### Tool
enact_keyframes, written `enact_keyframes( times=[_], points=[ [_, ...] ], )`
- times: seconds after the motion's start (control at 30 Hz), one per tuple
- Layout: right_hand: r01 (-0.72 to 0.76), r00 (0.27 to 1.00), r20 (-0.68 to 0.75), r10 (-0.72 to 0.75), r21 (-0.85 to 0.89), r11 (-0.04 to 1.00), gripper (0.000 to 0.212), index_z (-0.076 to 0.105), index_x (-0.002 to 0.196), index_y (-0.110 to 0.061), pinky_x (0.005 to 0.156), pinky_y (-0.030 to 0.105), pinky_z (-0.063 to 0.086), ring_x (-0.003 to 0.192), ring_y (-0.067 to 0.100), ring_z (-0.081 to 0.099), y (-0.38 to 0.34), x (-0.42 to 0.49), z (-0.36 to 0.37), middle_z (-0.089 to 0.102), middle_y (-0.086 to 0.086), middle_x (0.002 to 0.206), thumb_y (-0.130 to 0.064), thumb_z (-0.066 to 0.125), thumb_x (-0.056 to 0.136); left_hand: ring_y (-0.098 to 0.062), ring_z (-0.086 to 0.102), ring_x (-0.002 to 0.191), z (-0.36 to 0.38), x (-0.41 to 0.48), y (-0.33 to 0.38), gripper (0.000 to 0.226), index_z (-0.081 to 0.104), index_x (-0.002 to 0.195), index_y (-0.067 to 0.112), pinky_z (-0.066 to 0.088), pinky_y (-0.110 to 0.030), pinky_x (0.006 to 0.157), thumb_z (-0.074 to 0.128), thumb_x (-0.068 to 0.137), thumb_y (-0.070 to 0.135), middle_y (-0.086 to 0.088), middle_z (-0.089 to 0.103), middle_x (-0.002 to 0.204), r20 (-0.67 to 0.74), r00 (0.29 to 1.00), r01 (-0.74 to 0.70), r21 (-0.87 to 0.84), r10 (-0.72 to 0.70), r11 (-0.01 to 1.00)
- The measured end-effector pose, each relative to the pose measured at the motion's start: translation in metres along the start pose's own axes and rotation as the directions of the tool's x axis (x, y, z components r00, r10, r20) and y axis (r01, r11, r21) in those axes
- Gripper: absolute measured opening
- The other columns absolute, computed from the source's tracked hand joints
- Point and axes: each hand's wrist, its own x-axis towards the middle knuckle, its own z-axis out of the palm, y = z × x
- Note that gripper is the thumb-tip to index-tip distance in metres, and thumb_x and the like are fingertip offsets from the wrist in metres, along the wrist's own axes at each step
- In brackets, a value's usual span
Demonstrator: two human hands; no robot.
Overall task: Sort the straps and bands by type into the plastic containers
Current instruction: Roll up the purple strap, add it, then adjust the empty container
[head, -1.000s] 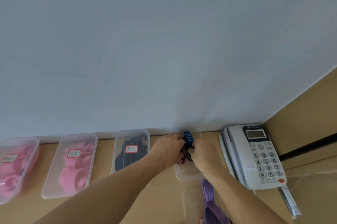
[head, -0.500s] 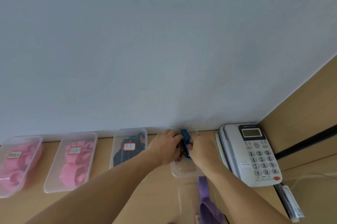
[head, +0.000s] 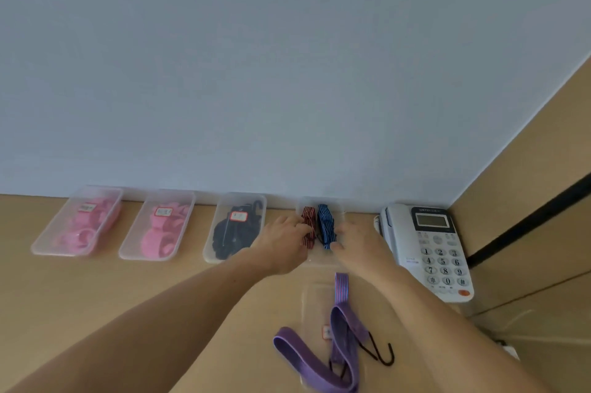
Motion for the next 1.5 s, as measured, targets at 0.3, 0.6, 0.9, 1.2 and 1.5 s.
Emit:
enact_keyframes(
  times=[0.3, 0.6, 0.9, 1.2, 1.5],
  points=[
    [-0.128, 0.987, 0.099, 0.13, -0.026, 0.991, 0.024, 0.063, 0.111, -0.022, 0.084, 0.034, 0.049, 0.102, 0.021, 0.059, -0.002, -0.077, 0.028, 0.061, 0.0, 0.112, -0.029, 0.05, 0.093, -0.021, 0.029, 0.142, 0.017, -0.046, 0.026, 0.053, 0.041, 0.147, 0.02, 0.031, -0.039, 0.114, 0.051, 0.096, 0.029, -0.001, 0.036, 0.153, 0.067, 0.99, -0.124, -0.057, 0.127, 0.991],
    [-0.232, 0.969, 0.072, 0.235, -0.048, 0.972, 0.031, 0.056, 0.117, -0.022, 0.077, 0.032, 0.044, 0.102, 0.027, 0.057, 0.019, -0.119, 0.07, 0.06, 0.004, 0.107, -0.026, 0.054, 0.086, -0.022, 0.032, 0.14, 0.055, -0.085, 0.032, 0.053, 0.04, 0.147, 0.021, 0.031, -0.037, 0.114, 0.05, 0.095, 0.029, -0.002, 0.039, 0.151, 0.155, 0.979, -0.11, -0.143, 0.132, 0.984],
    [-0.143, 0.99, -0.012, 0.142, -0.082, 0.986, 0.027, 0.061, 0.115, -0.022, 0.08, 0.033, 0.043, 0.101, 0.028, 0.059, 0.028, -0.119, 0.056, 0.056, 0.006, 0.104, -0.028, 0.052, 0.09, -0.022, 0.036, 0.138, 0.037, -0.081, 0.061, 0.053, 0.038, 0.148, 0.019, 0.032, -0.035, 0.112, 0.049, 0.097, 0.031, -0.003, 0.042, 0.15, 0.069, 0.997, -0.017, -0.217, 0.033, 0.976],
    [0.114, 0.983, -0.163, -0.083, 0.195, 0.974, 0.038, 0.058, 0.127, -0.022, 0.09, 0.032, 0.046, 0.103, 0.019, 0.06, -0.004, -0.125, -0.058, 0.058, 0.001, 0.114, -0.022, 0.057, 0.089, -0.014, 0.06, 0.075, -0.032, -0.072, 0.104, 0.018, 0.061, 0.09, 0.023, 0.044, -0.021, 0.063, 0.044, 0.093, 0.019, 0.003, 0.067, 0.085, -0.063, 0.997, 0.0, -0.458, -0.033, 0.889],
    [0.181, 0.953, -0.29, -0.09, 0.304, 0.935, 0.025, 0.067, 0.113, -0.023, 0.087, 0.03, 0.05, 0.097, 0.012, 0.062, -0.021, -0.122, -0.105, 0.068, -0.007, 0.103, -0.018, 0.059, 0.089, -0.026, 0.072, 0.075, -0.105, -0.083, 0.101, 0.021, 0.061, 0.098, -0.005, 0.057, -0.037, 0.077, 0.044, 0.093, 0.006, -0.013, 0.075, 0.079, -0.197, 0.962, -0.023, -0.745, -0.187, 0.666]
  ],
)
